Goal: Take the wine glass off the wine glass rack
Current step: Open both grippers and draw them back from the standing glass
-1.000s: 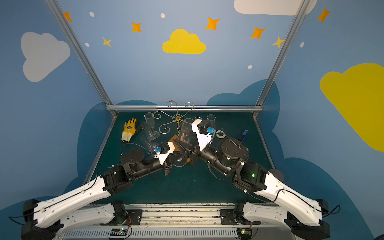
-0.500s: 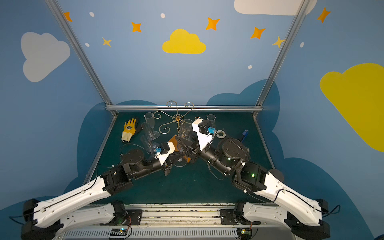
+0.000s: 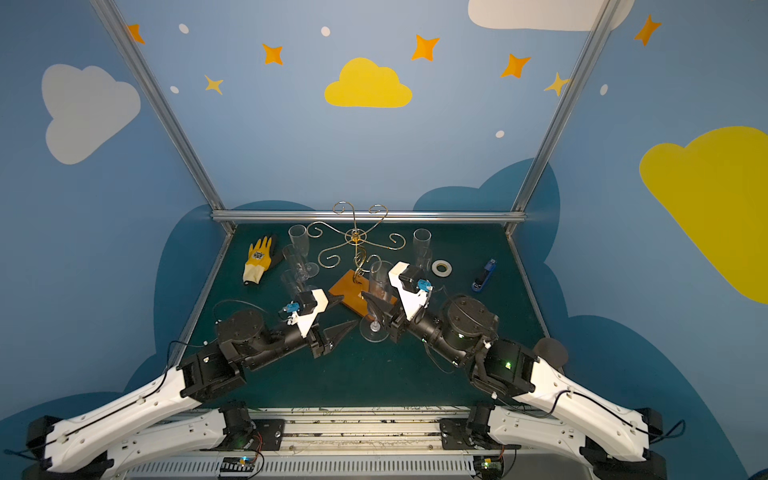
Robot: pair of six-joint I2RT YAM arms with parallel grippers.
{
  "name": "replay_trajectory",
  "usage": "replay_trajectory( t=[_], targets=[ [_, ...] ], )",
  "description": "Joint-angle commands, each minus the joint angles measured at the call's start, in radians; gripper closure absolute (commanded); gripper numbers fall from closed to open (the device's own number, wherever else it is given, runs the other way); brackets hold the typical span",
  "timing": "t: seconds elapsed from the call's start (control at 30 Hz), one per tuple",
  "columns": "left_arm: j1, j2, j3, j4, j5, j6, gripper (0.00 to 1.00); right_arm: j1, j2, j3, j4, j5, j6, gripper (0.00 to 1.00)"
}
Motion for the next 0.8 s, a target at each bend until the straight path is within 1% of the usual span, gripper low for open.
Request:
replay_trajectory(
  t=[0.0, 0.13, 0.23, 0.4, 0.57, 0.77],
  targets=[
    [-0.004, -0.047, -0.009, -0.038, -0.034, -0.036, 0.36, -0.018, -0.061, -0.083, 0.079, 0.043, -0.033, 0.62],
    [-0.004, -0.094, -0.025, -0.057, -0.067, -0.067, 0.36, -0.057, -0.136, -0.229, 0.157, 0.055, -0.036, 0.62],
    [-0.004, -0.123, -0.028, -0.060, -0.089, -0.093, 0.36, -0.108, -0.176, -0.336, 0.244, 0.058, -0.040, 0.62],
    [-0.004, -0.152, -0.039, -0.060, -0.137, -0.118, 0.36, -0.213, -0.209, -0.487, 0.335, 0.018, 0.000, 0.62],
    [-0.004, -0.172, -0.052, -0.034, -0.152, -0.157, 0.36, -0.305, -0.185, -0.551, 0.393, -0.039, 0.001, 0.62],
    [-0.004, -0.168, -0.059, -0.034, -0.176, -0.168, 0.36, -0.390, -0.133, -0.608, 0.460, -0.119, 0.015, 0.63]
  ],
)
